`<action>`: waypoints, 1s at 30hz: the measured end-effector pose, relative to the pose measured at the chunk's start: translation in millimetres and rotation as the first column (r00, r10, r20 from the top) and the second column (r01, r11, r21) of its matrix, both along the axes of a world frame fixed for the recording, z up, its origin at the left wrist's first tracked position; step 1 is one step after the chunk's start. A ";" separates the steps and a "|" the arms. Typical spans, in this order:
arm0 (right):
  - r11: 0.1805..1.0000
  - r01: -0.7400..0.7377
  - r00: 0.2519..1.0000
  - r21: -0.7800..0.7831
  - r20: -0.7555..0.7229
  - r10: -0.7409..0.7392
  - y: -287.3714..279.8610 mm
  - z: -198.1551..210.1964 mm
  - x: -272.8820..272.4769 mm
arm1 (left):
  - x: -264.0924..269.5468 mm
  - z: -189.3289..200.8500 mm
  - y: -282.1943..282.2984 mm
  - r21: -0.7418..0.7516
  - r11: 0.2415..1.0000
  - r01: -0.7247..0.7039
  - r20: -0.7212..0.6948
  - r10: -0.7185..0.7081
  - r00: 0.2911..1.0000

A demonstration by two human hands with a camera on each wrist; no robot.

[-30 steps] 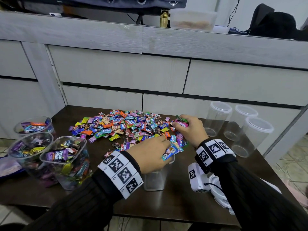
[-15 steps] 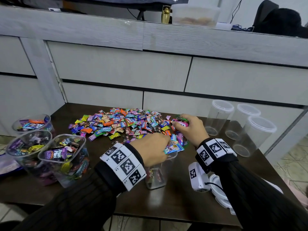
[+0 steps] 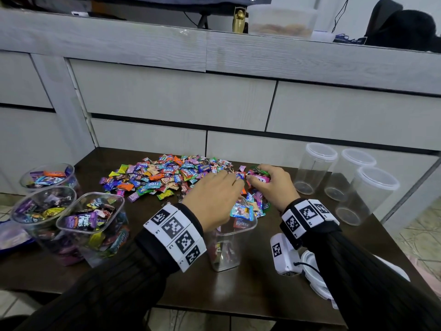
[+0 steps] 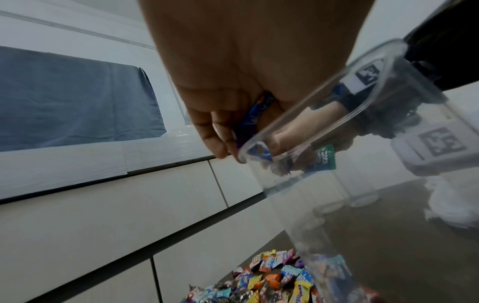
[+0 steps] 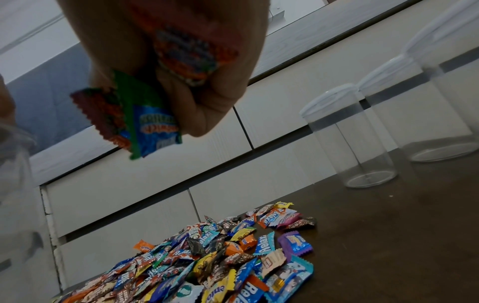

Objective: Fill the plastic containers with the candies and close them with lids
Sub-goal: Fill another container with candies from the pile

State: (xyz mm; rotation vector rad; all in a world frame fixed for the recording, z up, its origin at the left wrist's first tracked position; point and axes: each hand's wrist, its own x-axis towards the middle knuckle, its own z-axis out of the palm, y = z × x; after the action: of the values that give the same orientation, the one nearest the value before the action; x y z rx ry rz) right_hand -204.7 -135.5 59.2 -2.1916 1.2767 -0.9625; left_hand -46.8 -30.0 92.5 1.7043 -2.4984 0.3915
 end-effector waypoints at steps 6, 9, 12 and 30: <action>1.000 -0.002 1.000 -0.028 -0.015 0.001 -0.4 -0.4 -0.7 | 5.0 -6.4 -0.1 0.018 0.996 0.092 -0.082 -0.091 0.993; 1.000 0.003 1.000 -0.018 -0.027 -0.004 -1.9 -0.5 -0.7 | 5.5 -6.8 1.3 0.040 0.984 0.171 -0.260 -0.155 0.953; 1.000 0.004 1.000 -0.022 -0.027 -0.004 -2.3 -0.5 -1.3 | 3.2 -7.0 4.1 0.080 0.968 0.238 -0.414 -0.186 0.891; 0.992 -0.012 0.979 -0.125 0.200 0.038 4.2 26.6 10.8 | 15.2 -24.7 4.4 0.169 0.946 0.278 -0.627 -0.114 0.771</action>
State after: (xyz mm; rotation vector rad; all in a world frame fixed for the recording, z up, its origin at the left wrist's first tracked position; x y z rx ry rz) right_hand -193.9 -131.3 85.8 -2.1298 1.1200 -1.2494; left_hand -31.6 -25.5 67.8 1.3119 -2.2424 -0.4606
